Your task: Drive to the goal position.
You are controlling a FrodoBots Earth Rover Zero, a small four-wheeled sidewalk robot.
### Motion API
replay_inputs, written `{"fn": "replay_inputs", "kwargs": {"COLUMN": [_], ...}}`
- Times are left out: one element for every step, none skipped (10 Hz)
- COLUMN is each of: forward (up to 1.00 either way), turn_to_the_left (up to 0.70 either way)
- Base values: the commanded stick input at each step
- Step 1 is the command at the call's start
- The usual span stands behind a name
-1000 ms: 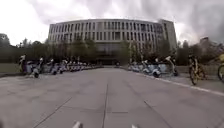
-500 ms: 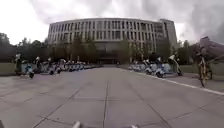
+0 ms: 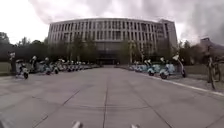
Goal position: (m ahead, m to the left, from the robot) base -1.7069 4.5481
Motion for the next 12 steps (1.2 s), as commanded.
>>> {"fn": "replay_inputs", "kwargs": {"forward": [0.70,0.70,0.70,0.70,0.70,0.70,0.70,0.70,0.70,0.70,0.70,0.70], "turn_to_the_left": [0.00,0.00,0.00,0.00,0.00,0.00,0.00,0.00,0.00,0.00,0.00,0.00]}}
